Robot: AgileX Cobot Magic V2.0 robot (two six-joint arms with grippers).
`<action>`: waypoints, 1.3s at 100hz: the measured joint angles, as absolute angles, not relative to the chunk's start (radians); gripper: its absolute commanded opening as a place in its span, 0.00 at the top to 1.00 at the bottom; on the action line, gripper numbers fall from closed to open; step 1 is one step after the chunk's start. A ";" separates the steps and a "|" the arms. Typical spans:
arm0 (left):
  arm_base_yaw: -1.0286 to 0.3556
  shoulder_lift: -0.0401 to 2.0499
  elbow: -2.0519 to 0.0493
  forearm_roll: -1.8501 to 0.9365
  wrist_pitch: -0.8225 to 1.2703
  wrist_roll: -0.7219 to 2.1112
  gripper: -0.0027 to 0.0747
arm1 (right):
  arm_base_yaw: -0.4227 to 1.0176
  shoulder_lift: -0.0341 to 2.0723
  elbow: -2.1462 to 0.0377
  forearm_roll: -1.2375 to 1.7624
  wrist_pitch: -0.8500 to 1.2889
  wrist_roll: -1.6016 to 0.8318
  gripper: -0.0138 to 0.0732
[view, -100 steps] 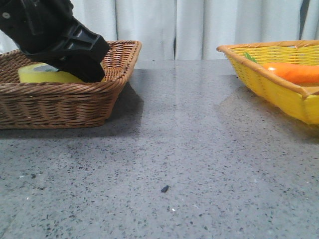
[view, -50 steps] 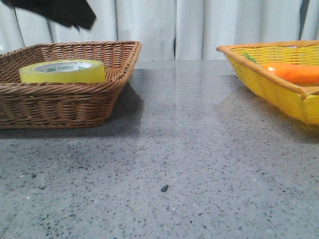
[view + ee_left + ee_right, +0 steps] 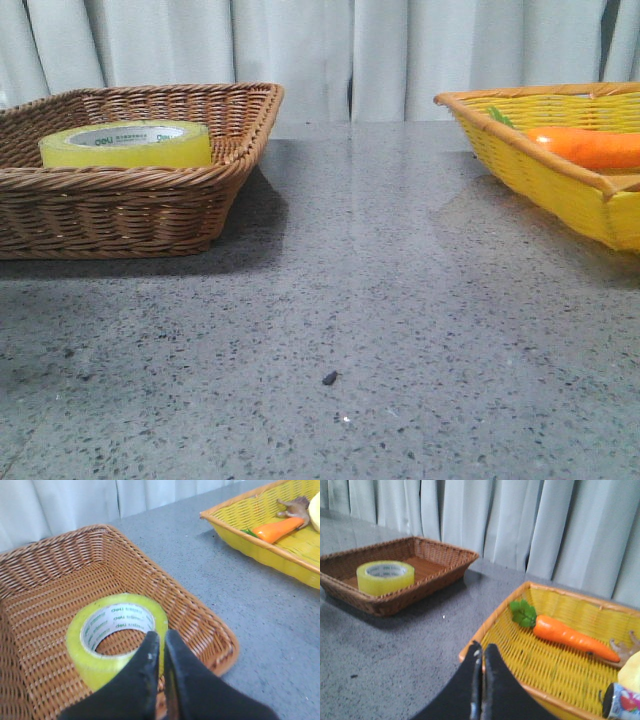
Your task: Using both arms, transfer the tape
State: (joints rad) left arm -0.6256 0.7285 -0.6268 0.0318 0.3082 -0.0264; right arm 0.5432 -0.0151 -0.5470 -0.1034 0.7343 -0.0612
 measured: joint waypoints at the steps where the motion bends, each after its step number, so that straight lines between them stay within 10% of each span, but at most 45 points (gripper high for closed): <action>1: -0.626 0.711 -0.615 0.031 0.308 -0.026 0.99 | 0.543 -0.015 -0.544 -0.103 0.732 -0.061 0.92; 64: -0.626 0.009 -0.242 -0.033 0.312 -0.026 0.99 | 0.543 -0.015 -0.182 -0.126 0.472 -0.024 0.92; 130: -0.626 -0.006 -0.240 -0.035 0.314 -0.026 0.99 | 0.543 -0.015 -0.136 -0.136 0.459 -0.022 0.92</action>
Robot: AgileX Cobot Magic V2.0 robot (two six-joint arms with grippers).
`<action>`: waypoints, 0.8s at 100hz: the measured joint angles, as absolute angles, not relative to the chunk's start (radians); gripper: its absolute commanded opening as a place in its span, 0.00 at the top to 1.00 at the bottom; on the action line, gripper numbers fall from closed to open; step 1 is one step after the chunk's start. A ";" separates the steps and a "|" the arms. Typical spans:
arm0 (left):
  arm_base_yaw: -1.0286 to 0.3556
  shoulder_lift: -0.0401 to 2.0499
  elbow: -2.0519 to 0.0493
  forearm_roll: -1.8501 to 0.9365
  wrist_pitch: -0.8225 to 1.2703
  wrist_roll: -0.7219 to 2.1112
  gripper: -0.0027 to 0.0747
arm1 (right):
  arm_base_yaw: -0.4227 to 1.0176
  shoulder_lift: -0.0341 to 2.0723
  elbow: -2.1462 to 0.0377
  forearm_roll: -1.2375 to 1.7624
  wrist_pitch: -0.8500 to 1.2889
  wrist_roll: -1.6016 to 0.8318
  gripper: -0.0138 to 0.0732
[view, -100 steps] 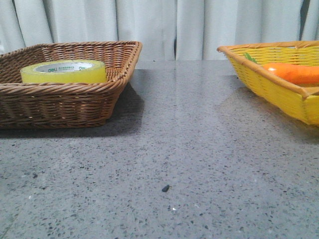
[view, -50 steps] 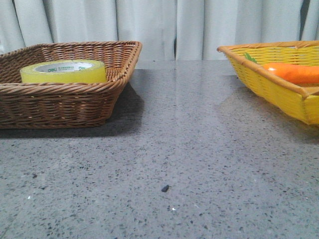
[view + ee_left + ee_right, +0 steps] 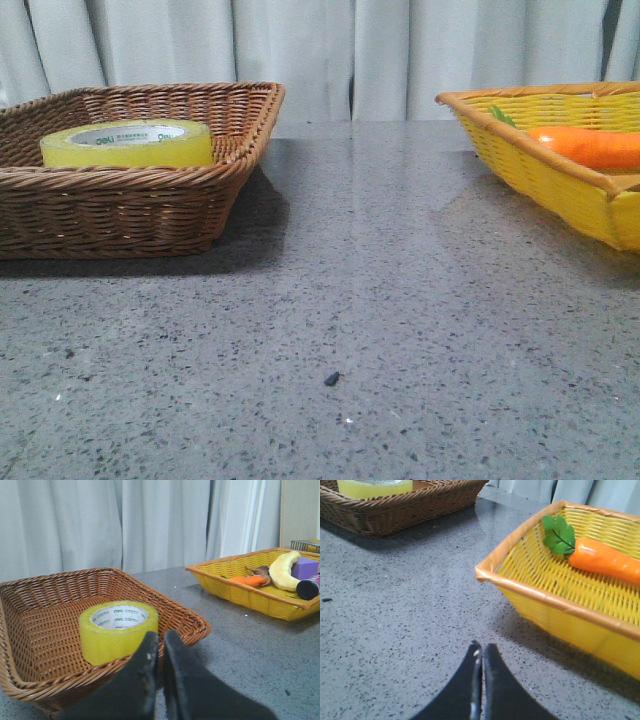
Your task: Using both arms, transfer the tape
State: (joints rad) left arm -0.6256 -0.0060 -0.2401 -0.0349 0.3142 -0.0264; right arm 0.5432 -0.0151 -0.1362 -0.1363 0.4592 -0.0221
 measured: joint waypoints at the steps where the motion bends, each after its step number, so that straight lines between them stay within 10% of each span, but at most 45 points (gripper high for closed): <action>1: -0.626 -0.006 -0.240 -0.035 0.314 -0.026 0.99 | 0.543 -0.015 -0.136 -0.136 0.459 -0.022 0.92; 33: -0.587 -0.006 -0.182 -0.006 0.275 -0.033 0.99 | 0.543 -0.015 -0.136 -0.136 0.459 -0.022 0.92; 80: -0.165 -0.006 0.002 -0.038 0.224 -0.080 0.99 | 0.543 -0.015 -0.136 -0.136 0.459 -0.022 0.92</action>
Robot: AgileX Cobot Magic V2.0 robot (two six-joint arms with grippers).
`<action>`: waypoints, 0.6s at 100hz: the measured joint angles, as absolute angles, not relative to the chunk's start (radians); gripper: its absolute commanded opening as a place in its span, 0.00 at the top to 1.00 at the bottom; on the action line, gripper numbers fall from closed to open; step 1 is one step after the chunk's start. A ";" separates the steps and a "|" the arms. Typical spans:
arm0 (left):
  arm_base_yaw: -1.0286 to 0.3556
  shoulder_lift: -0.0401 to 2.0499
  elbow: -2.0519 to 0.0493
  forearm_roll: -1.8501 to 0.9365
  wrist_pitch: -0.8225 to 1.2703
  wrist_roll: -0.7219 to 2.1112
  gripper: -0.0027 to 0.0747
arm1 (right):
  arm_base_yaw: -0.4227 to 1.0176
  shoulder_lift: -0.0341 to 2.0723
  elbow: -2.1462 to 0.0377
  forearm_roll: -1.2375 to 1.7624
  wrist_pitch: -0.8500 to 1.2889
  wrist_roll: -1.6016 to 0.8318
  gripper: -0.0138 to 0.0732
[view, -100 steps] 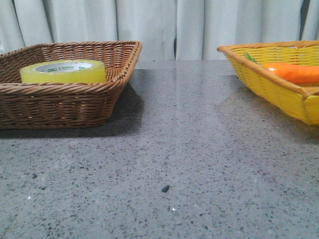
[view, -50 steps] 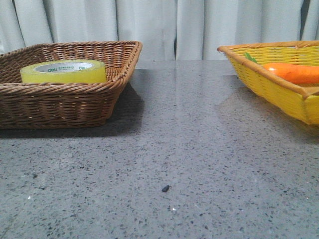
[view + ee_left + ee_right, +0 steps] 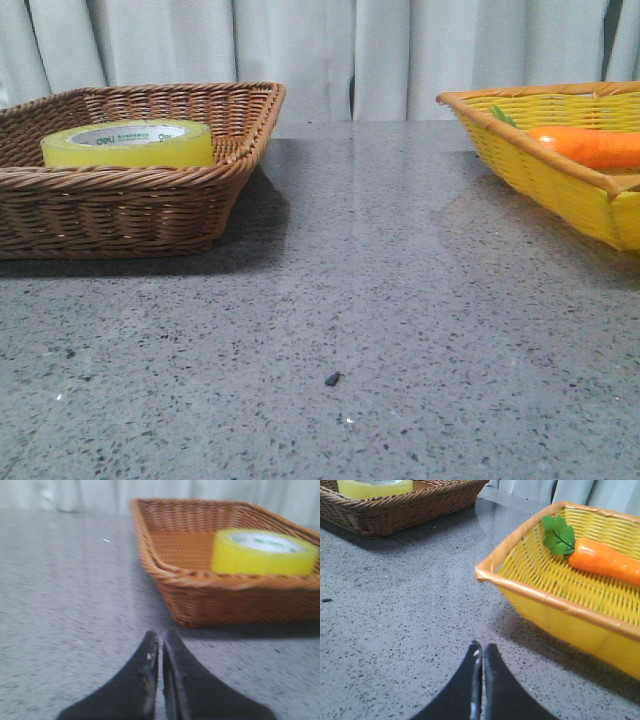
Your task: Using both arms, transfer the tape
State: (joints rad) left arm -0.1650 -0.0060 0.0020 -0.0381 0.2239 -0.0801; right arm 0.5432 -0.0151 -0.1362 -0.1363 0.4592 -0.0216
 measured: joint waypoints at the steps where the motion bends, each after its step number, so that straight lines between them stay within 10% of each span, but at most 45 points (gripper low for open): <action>1: -0.155 -0.006 0.002 -0.038 0.227 -0.080 0.99 | 0.543 -0.015 -0.136 -0.136 0.459 -0.022 0.92; 60: -0.075 -0.006 0.002 -0.038 0.336 -0.080 0.99 | 0.543 -0.015 -0.136 -0.136 0.459 -0.020 0.92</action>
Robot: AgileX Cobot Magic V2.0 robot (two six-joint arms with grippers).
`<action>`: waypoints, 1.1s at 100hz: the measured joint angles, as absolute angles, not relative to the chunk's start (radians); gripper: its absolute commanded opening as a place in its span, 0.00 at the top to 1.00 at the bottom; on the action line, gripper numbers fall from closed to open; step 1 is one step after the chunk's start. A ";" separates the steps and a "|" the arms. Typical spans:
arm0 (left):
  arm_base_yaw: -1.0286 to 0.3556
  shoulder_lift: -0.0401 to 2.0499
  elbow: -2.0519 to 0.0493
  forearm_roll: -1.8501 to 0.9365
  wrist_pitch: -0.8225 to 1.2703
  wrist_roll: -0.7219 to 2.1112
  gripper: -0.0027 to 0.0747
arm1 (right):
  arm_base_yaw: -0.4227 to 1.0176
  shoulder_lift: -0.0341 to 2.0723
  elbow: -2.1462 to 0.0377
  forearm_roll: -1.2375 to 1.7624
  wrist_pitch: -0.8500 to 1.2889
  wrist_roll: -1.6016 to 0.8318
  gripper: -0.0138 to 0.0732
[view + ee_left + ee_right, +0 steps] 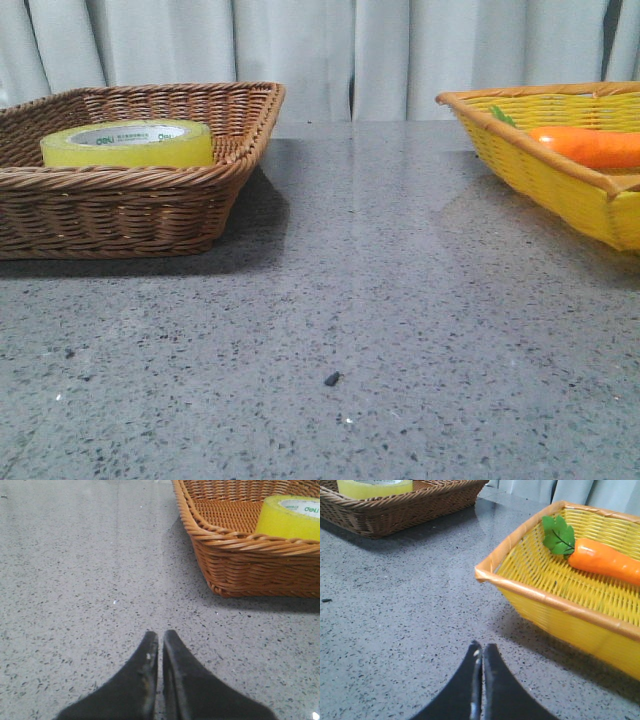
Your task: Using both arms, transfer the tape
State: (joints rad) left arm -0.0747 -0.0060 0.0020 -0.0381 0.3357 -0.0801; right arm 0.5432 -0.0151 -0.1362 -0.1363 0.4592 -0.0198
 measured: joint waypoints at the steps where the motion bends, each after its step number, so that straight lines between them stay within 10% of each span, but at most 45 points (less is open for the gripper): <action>1: -0.075 -0.006 0.002 -0.038 0.336 -0.080 0.99 | 0.543 -0.015 -0.136 -0.136 0.459 -0.020 0.92; 52: -0.075 -0.006 0.002 -0.038 0.336 -0.080 0.99 | 0.520 -0.015 -0.101 -0.138 0.426 -0.020 0.92; 110: -0.075 -0.006 0.002 -0.038 0.336 -0.080 0.99 | 0.119 -0.015 0.010 -0.025 0.184 -0.020 0.92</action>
State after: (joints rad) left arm -0.0747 -0.0060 0.0020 -0.0381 0.3357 -0.0801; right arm 0.1187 -0.0151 0.0101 -0.0248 0.1839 -0.0198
